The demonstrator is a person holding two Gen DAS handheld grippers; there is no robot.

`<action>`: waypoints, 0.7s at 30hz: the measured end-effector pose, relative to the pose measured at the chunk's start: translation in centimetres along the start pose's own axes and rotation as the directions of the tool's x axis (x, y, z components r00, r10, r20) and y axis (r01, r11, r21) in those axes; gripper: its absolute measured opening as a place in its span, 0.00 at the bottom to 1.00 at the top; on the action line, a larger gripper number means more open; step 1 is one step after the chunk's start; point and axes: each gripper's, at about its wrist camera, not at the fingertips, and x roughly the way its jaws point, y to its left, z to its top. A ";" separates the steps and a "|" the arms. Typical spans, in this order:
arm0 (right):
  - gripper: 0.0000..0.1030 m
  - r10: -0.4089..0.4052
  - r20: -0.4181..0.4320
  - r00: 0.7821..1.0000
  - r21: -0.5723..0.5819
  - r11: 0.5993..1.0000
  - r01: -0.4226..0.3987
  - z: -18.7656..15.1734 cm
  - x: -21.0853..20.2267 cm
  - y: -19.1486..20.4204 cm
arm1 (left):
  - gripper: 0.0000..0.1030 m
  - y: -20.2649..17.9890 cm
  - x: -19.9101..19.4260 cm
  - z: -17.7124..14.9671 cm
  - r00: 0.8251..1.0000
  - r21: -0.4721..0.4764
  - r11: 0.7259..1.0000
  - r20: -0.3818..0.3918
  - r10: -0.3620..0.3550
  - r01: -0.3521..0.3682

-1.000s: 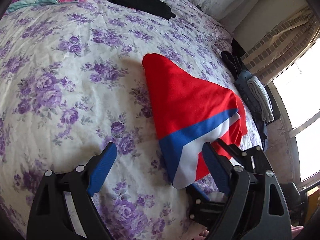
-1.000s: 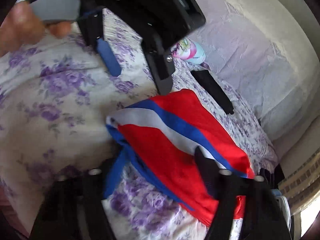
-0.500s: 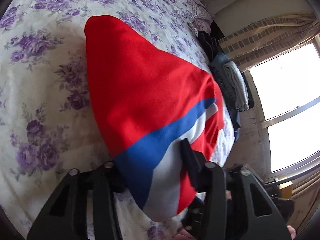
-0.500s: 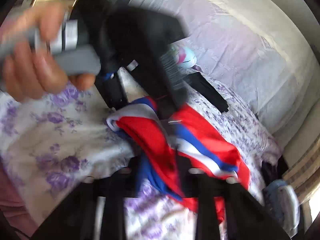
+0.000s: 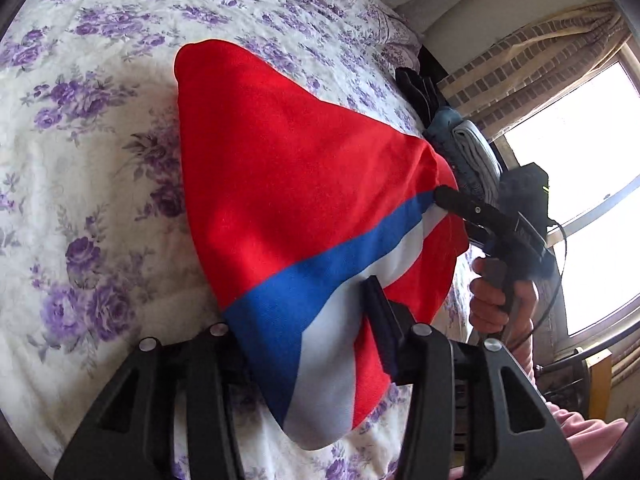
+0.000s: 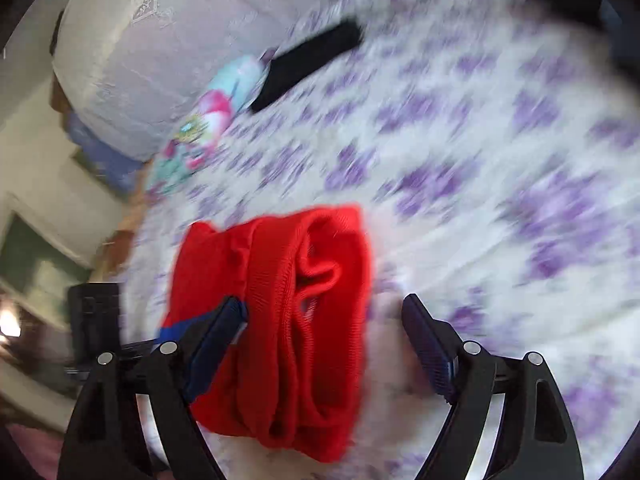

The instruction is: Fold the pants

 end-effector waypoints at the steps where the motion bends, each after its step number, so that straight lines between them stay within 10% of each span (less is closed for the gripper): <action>1: 0.82 0.035 -0.016 0.999 0.013 0.999 -0.034 -0.2 0.5 -0.3 | 0.45 -0.1 0.0 0.0 1.000 0.001 1.000 0.001 0.003 -0.003; 8: 0.83 0.168 -0.092 0.981 -0.024 0.985 -0.171 -0.3 2.1 0.9 | 0.47 -0.2 0.0 0.0 1.000 0.008 1.000 0.013 0.021 -0.022; 21: 0.41 0.197 -0.080 0.977 0.068 0.979 -0.191 -1.0 1.2 0.1 | 0.48 -2.3 -0.4 -0.1 0.985 0.086 0.982 0.070 0.160 -0.165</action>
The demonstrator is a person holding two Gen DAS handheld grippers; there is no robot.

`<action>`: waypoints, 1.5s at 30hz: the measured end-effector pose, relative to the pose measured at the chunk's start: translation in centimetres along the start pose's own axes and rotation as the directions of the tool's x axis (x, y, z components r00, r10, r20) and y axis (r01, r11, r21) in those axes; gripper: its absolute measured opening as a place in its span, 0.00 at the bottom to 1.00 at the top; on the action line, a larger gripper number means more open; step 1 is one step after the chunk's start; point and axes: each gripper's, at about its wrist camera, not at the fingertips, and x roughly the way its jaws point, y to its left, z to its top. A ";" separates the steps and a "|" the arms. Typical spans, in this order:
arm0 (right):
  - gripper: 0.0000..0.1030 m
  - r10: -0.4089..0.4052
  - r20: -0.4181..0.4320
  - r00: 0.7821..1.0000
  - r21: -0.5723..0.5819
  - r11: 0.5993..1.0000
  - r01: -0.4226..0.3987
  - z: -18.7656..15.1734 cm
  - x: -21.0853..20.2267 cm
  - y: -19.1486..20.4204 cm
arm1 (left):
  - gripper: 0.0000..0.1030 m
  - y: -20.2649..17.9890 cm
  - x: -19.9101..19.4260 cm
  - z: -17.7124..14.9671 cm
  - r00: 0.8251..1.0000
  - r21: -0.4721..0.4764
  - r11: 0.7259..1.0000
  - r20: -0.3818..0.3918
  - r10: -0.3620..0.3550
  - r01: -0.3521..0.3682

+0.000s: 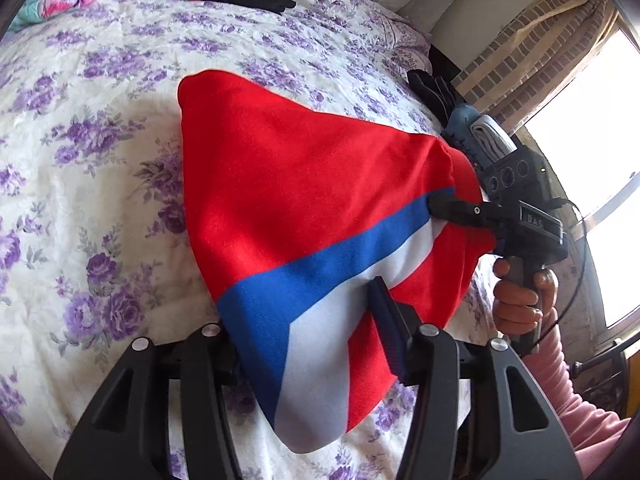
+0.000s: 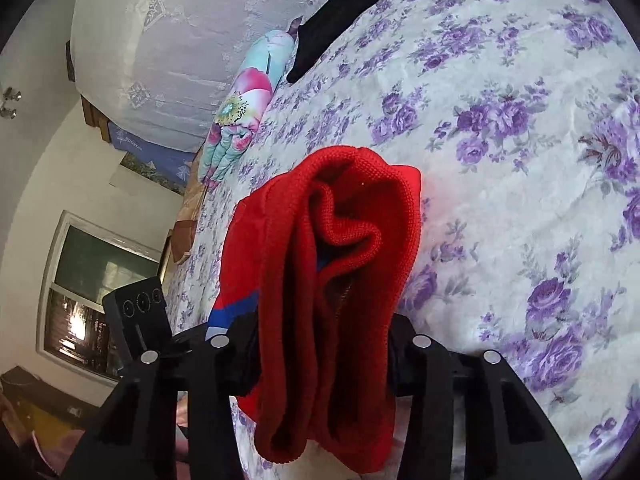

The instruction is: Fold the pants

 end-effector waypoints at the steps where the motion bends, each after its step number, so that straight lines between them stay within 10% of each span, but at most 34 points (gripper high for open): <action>1: 0.39 0.005 0.005 1.000 -0.013 1.000 -0.005 -0.2 -0.2 0.6 | 0.47 -0.3 -0.2 0.0 1.000 0.018 1.000 0.009 0.020 -0.020; 13: 0.35 0.075 0.082 0.994 -0.217 0.975 -0.055 2.3 -0.4 9.0 | 0.38 -1.2 -6.7 1.5 0.977 0.148 0.979 0.183 0.113 -0.141; 26: 0.35 0.092 0.228 0.969 -0.310 0.951 -0.017 19.1 5.3 13.5 | 0.38 3.3 -8.9 17.6 0.903 0.227 0.922 0.371 0.217 -0.314; 34: 0.40 -0.126 0.141 0.982 -0.117 0.983 0.143 24.3 15.9 2.0 | 0.52 14.3 2.3 21.5 0.964 0.069 0.972 0.157 0.213 -0.226; 37: 0.46 -0.036 0.167 0.985 -0.054 0.997 0.045 24.6 15.2 0.2 | 0.58 16.5 1.5 21.8 0.984 -0.038 0.992 0.129 0.125 -0.121; 39: 0.50 -0.097 0.169 0.981 -0.073 0.991 0.110 24.6 14.5 0.5 | 0.81 16.1 0.1 21.2 0.943 -0.011 0.961 0.189 0.275 -0.277; 45: 0.61 -0.218 0.229 0.949 -0.056 0.970 0.236 22.2 10.9 2.5 | 0.82 14.8 -4.4 20.7 0.892 -0.067 0.926 0.247 0.377 -0.373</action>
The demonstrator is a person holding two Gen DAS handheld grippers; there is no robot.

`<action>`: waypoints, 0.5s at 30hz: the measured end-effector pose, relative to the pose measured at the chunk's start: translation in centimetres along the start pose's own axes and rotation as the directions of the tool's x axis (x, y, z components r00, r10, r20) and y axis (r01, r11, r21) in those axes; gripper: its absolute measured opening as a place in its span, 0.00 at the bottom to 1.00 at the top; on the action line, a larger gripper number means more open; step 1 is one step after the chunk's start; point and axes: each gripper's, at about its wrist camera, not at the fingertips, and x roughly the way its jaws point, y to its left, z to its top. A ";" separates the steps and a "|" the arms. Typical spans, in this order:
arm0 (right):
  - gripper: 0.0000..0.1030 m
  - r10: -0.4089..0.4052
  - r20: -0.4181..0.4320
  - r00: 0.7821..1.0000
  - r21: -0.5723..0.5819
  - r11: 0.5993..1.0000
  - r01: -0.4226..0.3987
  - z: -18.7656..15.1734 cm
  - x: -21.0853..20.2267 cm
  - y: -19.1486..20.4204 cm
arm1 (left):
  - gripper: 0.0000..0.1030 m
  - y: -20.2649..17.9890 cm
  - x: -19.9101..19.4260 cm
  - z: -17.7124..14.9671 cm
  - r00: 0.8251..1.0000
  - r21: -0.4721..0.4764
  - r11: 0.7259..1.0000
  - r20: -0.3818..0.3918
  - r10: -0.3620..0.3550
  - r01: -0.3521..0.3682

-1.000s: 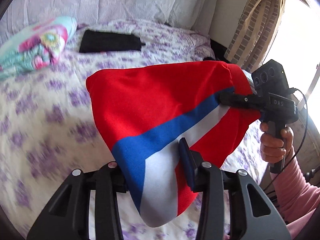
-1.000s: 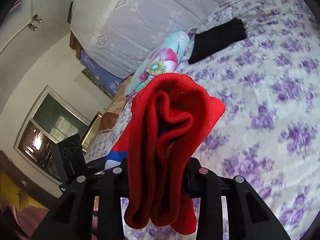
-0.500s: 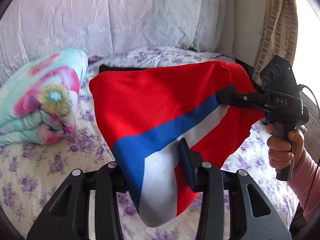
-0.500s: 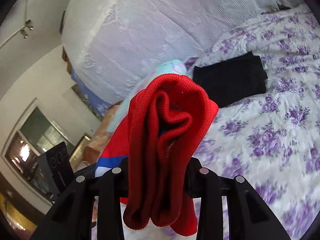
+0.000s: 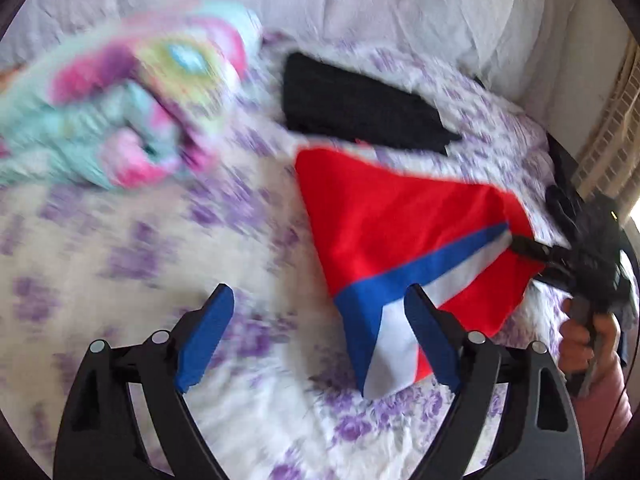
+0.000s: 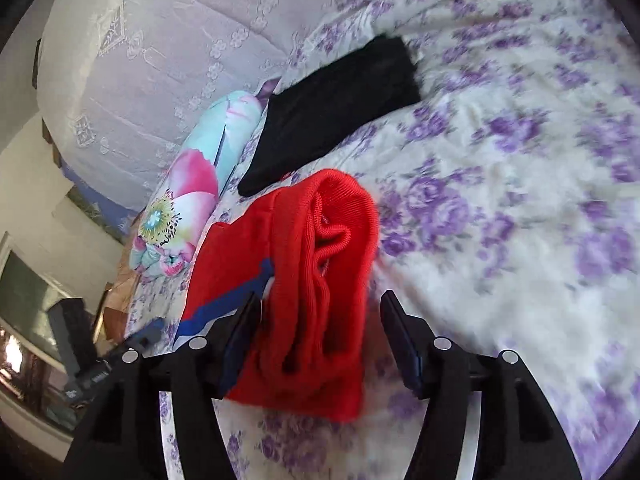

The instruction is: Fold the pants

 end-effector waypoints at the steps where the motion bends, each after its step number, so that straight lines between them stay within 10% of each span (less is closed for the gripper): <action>1: 0.61 -0.026 0.021 0.999 -0.003 1.000 0.026 -0.4 -1.2 0.7 | 0.82 -0.5 -1.4 0.1 0.999 0.014 0.999 0.021 0.033 -0.034; 6: 0.86 -0.137 0.178 0.974 -0.113 0.981 0.159 -4.6 -6.3 6.9 | 0.96 -4.0 -6.9 -1.0 0.985 0.079 0.986 0.109 0.135 -0.144; 15: 0.97 -0.289 0.380 0.879 -0.203 0.901 0.384 -12.3 -8.7 11.1 | 0.96 -7.1 -8.4 -7.0 0.962 -0.019 0.968 0.110 0.250 -0.250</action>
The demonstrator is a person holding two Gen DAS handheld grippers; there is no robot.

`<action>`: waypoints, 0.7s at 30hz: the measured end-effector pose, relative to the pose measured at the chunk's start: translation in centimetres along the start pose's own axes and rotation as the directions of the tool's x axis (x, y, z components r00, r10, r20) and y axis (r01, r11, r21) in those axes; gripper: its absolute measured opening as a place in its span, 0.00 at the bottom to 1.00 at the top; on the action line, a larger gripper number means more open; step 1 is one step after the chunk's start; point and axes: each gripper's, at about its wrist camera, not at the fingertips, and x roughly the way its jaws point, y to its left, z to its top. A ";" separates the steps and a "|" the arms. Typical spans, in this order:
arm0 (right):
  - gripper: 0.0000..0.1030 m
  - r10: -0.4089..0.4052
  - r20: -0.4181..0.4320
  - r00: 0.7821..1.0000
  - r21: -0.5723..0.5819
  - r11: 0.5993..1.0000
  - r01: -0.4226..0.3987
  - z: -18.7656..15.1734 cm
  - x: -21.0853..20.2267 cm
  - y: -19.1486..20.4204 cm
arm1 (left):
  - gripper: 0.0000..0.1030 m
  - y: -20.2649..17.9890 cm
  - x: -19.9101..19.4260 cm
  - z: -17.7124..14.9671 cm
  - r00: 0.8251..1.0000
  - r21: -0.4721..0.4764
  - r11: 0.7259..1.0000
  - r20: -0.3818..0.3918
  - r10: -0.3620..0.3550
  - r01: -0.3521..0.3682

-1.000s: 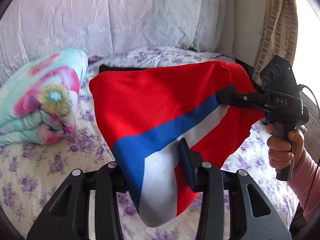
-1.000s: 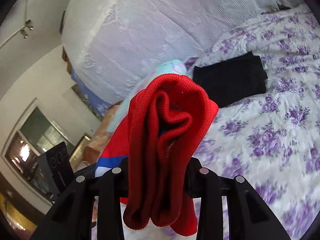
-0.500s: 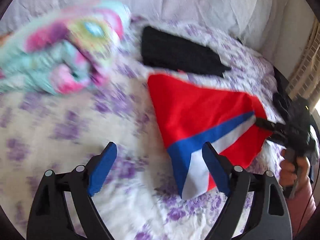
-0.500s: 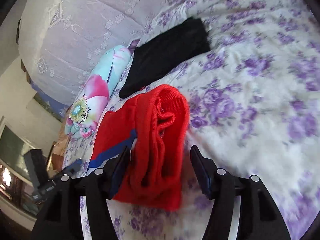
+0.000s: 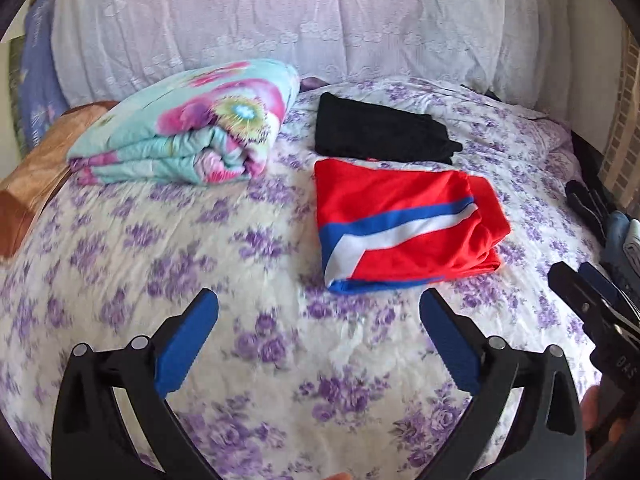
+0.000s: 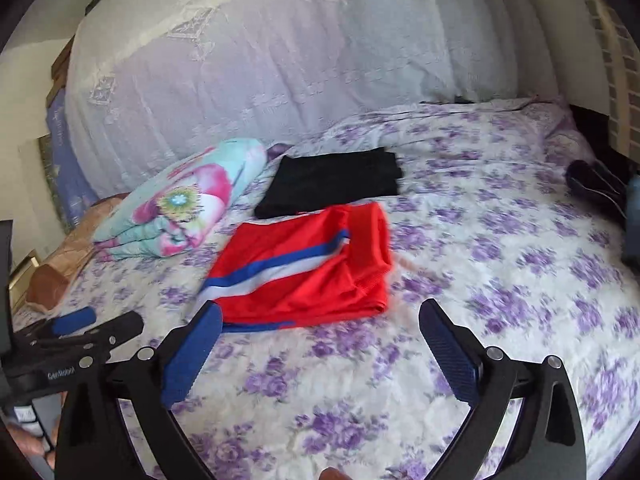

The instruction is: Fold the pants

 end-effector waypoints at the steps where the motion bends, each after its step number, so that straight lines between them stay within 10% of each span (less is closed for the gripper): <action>1: 0.97 -0.027 -0.015 1.000 -0.005 1.000 0.027 -0.6 0.2 -0.1 | 0.96 -0.3 0.6 -0.6 1.000 0.005 1.000 -0.016 0.001 -0.001; 21: 0.96 -0.091 -0.049 0.995 -0.158 0.984 0.083 -2.5 0.3 1.8 | 0.96 -2.4 0.2 -2.3 1.000 0.115 0.993 0.012 0.012 -0.013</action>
